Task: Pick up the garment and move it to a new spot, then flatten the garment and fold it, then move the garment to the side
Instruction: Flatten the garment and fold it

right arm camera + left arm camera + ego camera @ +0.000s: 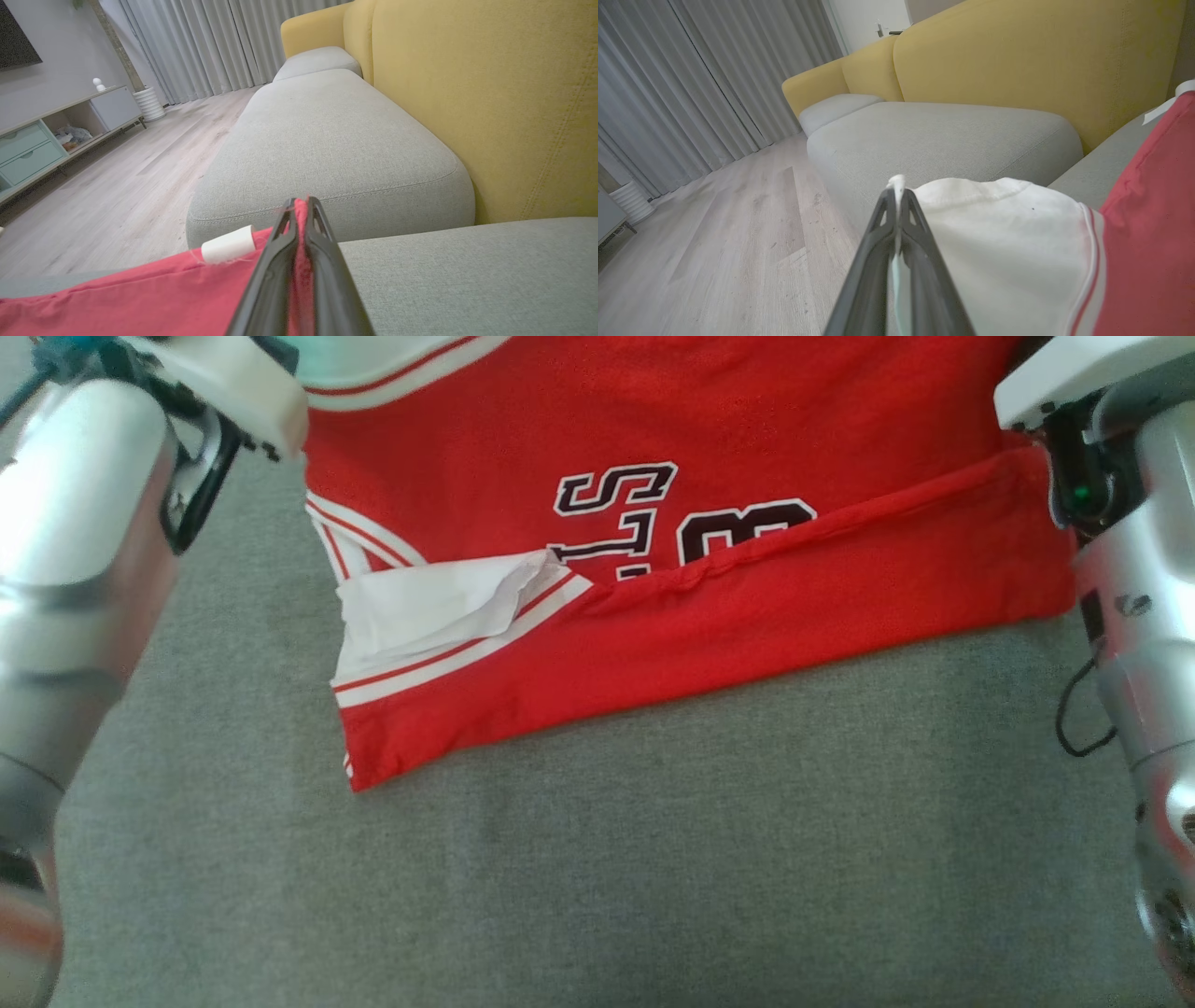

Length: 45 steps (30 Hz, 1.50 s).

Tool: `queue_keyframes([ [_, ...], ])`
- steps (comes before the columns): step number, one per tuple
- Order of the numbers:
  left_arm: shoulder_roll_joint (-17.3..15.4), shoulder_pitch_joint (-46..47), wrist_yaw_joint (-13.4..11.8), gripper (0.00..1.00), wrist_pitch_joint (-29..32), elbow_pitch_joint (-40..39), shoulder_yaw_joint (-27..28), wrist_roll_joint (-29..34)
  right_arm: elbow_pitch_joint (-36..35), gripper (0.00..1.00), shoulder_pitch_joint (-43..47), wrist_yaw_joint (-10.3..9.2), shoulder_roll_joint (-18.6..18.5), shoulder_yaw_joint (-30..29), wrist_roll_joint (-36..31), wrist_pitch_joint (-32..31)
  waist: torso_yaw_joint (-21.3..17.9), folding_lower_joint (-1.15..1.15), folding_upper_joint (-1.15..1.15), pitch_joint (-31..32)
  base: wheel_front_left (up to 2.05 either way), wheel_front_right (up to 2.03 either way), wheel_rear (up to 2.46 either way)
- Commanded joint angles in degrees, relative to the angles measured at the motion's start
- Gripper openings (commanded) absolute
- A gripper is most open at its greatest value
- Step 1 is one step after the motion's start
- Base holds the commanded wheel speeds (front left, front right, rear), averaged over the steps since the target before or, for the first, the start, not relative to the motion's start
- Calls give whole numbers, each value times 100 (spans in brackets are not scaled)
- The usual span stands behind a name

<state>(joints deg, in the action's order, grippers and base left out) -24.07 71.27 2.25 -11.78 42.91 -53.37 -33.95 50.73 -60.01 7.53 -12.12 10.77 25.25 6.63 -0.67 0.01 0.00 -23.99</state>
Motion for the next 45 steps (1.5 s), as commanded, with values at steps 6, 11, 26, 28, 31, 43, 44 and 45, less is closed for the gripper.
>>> queue_keyframes([
  [6,-82,-165,155,0,-171,133,175,-119,-144,0,225,-4,-274,354,461,-6,198,-1,0,204,0,0,0],
  [11,-59,-743,326,0,-119,-78,50,-369,-290,0,688,-4,-622,621,876,-73,396,-1,0,452,0,0,0],
  [26,-908,-2324,506,0,1617,-2115,-697,-1381,-731,0,1825,-4,-1873,1947,1425,-1229,625,-1,0,1042,0,0,0],
  [28,-1048,-2445,508,0,1890,-2399,-787,-1496,-817,0,1914,-4,-2022,2110,1487,-1394,613,-1,0,1087,0,0,0],
  [31,-1217,-2571,495,0,2207,-2729,-879,-1614,-939,0,2019,-4,-2200,2332,1588,-1645,593,-1,0,1122,0,0,0],
  [43,-1563,-2704,372,0,3001,-3338,-879,-2182,-1235,0,2106,-4,-2610,3002,1535,-2203,533,-1,0,1070,0,0,0],
  [44,-1561,-2713,364,0,3012,-3346,-890,-2183,-1242,0,2112,-4,-2615,3030,1548,-2222,527,-1,0,1064,0,0,0],
  [45,-1555,-2718,362,0,3032,-3349,-912,-2172,-1244,0,2121,-4,-2620,3056,1569,-2248,522,-1,0,1057,0,0,0],
])
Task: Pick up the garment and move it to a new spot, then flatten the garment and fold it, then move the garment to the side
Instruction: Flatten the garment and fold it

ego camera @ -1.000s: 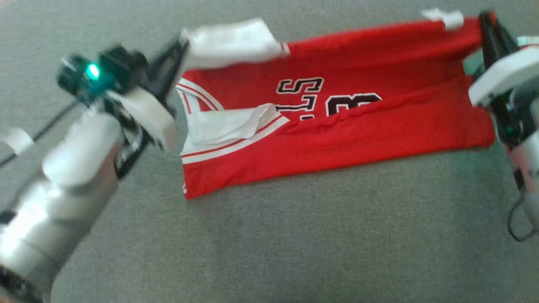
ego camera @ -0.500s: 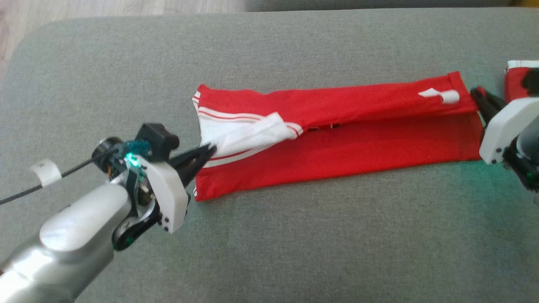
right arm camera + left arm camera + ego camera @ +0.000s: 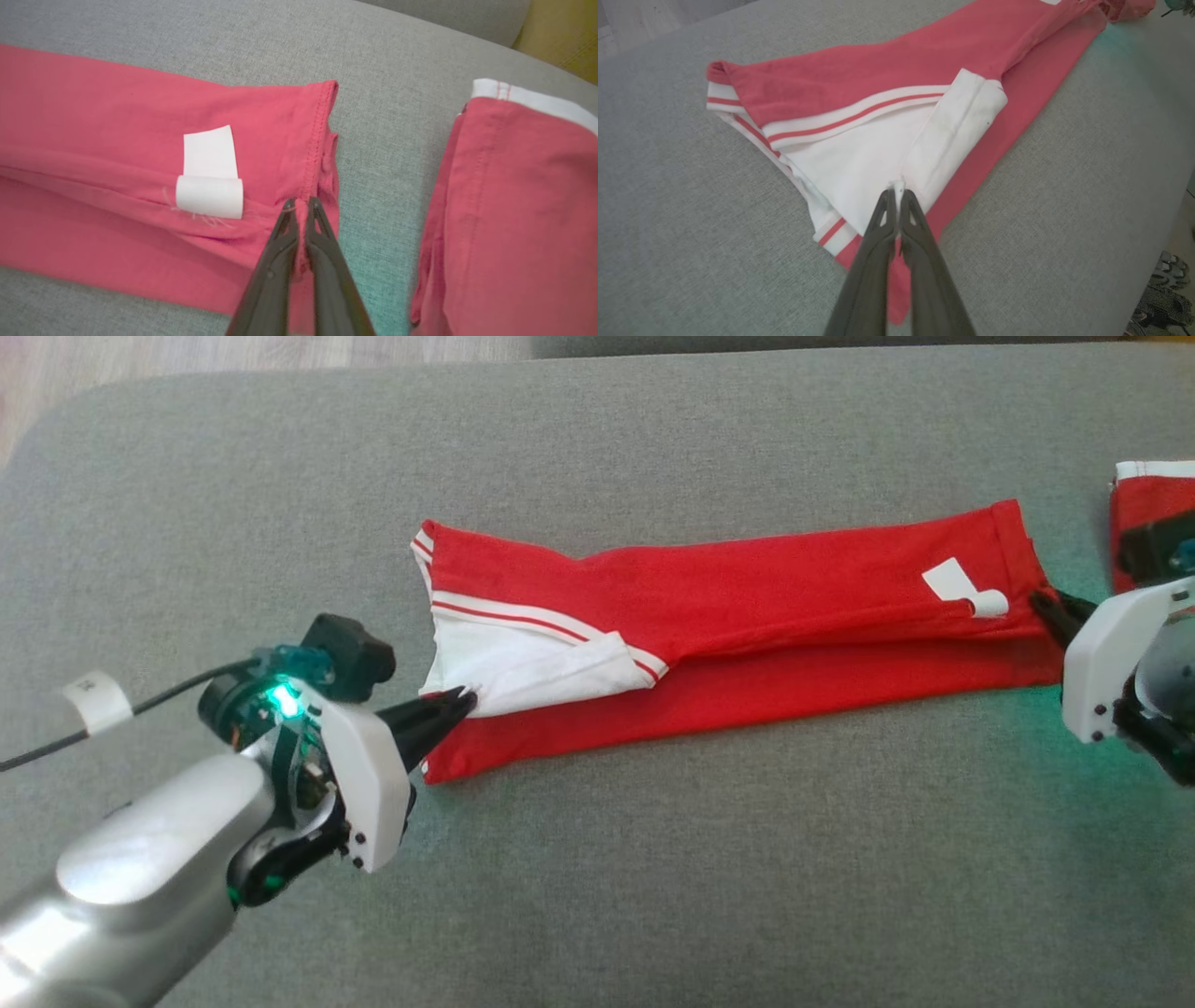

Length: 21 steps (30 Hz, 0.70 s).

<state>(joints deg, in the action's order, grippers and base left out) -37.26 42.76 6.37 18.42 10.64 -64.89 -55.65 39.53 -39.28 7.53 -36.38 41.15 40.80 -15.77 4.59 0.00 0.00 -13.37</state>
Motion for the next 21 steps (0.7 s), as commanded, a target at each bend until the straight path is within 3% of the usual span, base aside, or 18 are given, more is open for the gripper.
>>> queue_keyframes([
  [1,-226,135,-48,0,29,-122,210,22,-122,0,57,-4,-207,46,26,-27,-5,0,0,-10,0,0,0],
  [5,-167,133,-53,0,27,-86,169,53,-101,0,75,-4,-237,131,42,-59,-16,0,0,-6,0,0,0],
  [6,-150,146,-64,0,12,-66,158,90,-76,11,66,-4,-240,130,41,-52,-22,0,0,-3,0,0,0],
  [7,-134,164,-95,82,-30,-39,152,155,-34,100,58,-4,-230,112,42,-38,-30,0,0,5,0,0,0],
  [8,-114,170,-130,100,-73,-4,147,209,4,100,56,-4,-200,101,58,-57,-39,0,0,21,0,0,0],
  [13,9,161,-303,100,-417,126,289,248,111,100,-69,-4,-110,-86,69,126,-84,0,0,136,0,0,0],
  [21,427,75,-1102,100,-2026,401,1127,259,188,100,-384,-4,345,-979,-139,1391,-90,0,0,432,0,0,0],
])
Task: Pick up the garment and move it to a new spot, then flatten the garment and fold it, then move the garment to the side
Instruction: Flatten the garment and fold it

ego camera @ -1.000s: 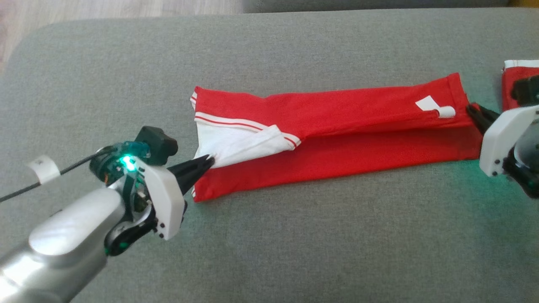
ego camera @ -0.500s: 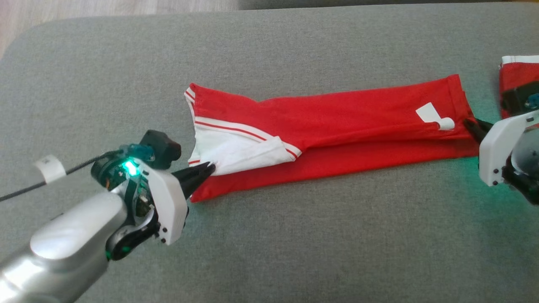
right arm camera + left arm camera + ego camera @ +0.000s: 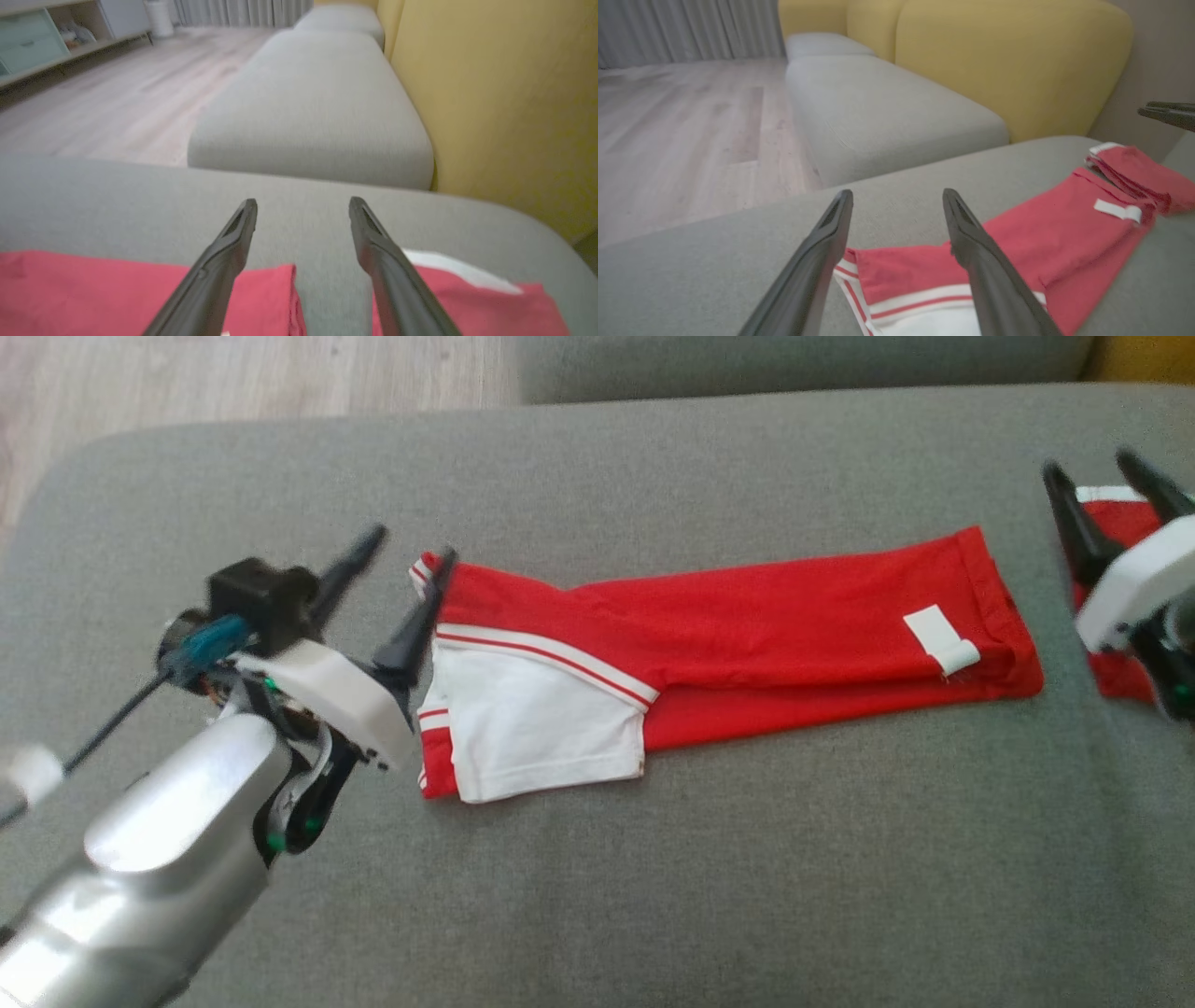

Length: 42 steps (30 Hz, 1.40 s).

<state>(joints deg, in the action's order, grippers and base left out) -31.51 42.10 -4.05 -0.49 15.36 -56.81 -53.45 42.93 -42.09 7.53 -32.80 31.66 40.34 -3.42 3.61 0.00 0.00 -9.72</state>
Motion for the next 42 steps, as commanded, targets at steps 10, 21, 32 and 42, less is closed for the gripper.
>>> queue_keyframes([
  [10,605,-996,-1248,100,-1446,-163,1880,687,-750,100,719,-4,1484,-1476,-1210,1809,104,0,0,476,0,0,0],
  [21,1878,-3110,-840,100,-1450,-598,3848,2624,-2467,100,2954,-4,2924,-2760,-2642,1841,115,0,0,578,0,0,0],
  [32,2595,-3203,-24,100,-1450,-394,4697,3402,-2595,100,3108,-4,2990,-2766,-2820,1841,165,0,0,288,0,0,0],
  [42,2822,-2848,416,100,-1451,-168,4951,3749,-1504,100,2100,-4,2991,-4139,-3383,1333,314,0,0,-262,0,0,0],
])
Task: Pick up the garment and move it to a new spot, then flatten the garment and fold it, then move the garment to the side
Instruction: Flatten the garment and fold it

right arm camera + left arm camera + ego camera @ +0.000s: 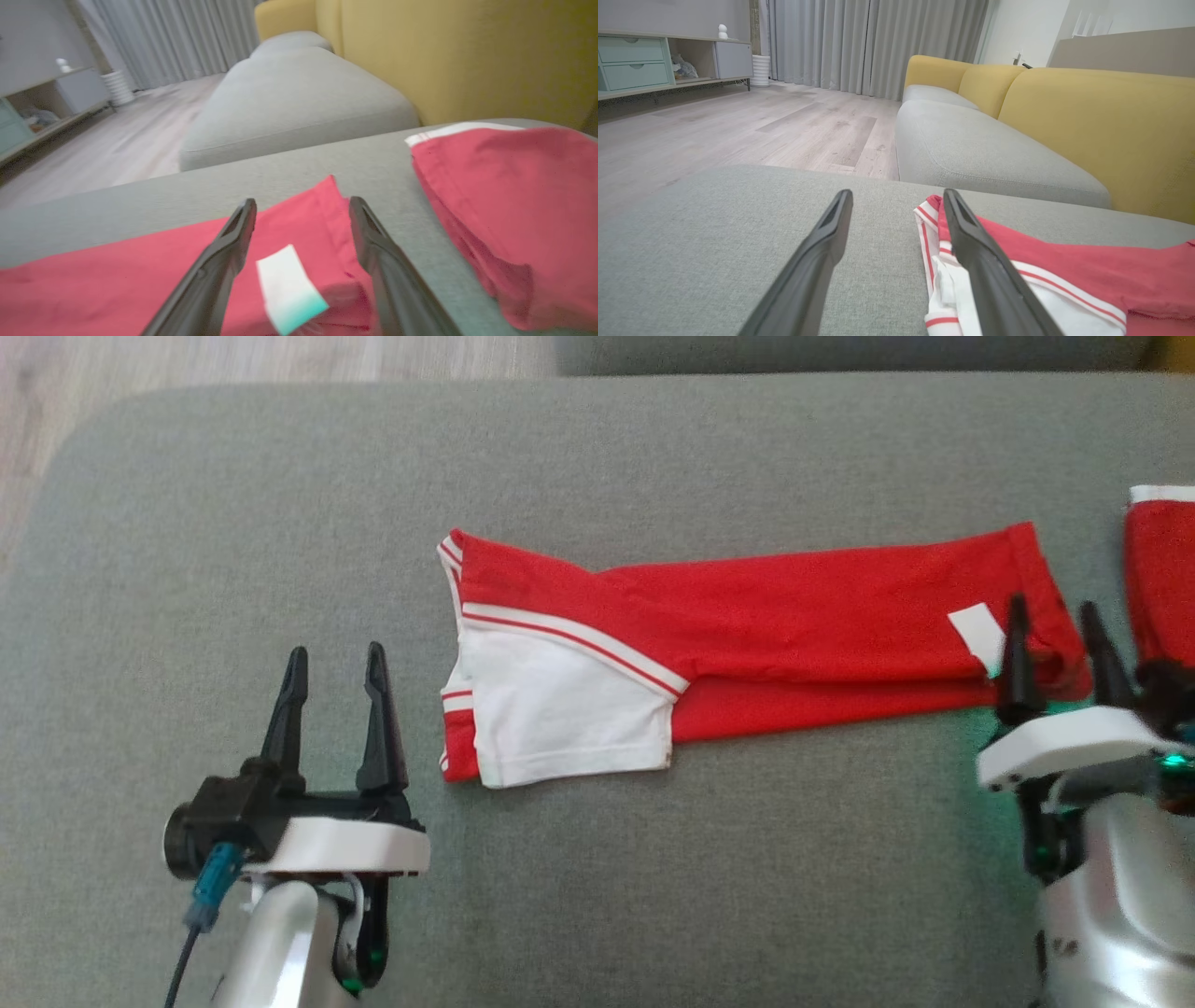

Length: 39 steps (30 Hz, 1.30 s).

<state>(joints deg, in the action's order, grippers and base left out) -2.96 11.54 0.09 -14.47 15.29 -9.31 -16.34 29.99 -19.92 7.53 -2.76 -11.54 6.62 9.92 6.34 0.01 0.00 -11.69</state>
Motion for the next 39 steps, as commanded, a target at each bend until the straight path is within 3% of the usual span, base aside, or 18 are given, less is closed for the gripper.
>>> queue_keyframes([
  [1,-24,225,29,100,-52,-142,215,55,-53,100,-208,-4,-12,-2,-94,-51,60,-1,0,-106,0,0,0],
  [6,-1,315,128,100,-52,-50,260,107,698,100,-578,-4,-12,-792,-547,-200,135,-1,0,-254,0,0,0],
  [15,7,418,142,100,-52,-3,227,99,1939,100,-980,-4,-12,-1119,-867,-260,156,-1,0,-340,0,0,0],
  [16,7,416,134,100,-52,-2,234,104,2047,84,-1025,-4,-12,-1104,-862,-230,136,-1,0,-335,0,0,0],
  [17,7,411,127,100,-52,1,244,110,2145,35,-1067,-4,-12,-1093,-862,-186,111,-1,0,-327,0,0,0],
  [18,7,404,126,100,-52,8,252,120,2232,0,-1109,-4,-12,-1083,-851,-130,84,-1,0,-316,0,0,0],
  [22,7,380,132,100,-52,43,266,154,2385,0,-1236,-4,-12,-1105,-889,136,-38,-1,0,-228,0,0,0],
  [27,8,358,123,100,-52,42,290,150,2084,0,-1302,-4,-26,-1473,-1143,271,-156,-1,0,-101,0,0,0],
  [34,8,308,128,100,-52,50,291,103,1497,0,-1330,-4,-319,-1909,-1294,82,-206,-1,0,22,0,0,0],
  [39,8,272,113,100,-52,60,272,45,945,0,-1293,-4,-294,-1860,-1237,-160,-183,-1,0,140,0,0,0],
])
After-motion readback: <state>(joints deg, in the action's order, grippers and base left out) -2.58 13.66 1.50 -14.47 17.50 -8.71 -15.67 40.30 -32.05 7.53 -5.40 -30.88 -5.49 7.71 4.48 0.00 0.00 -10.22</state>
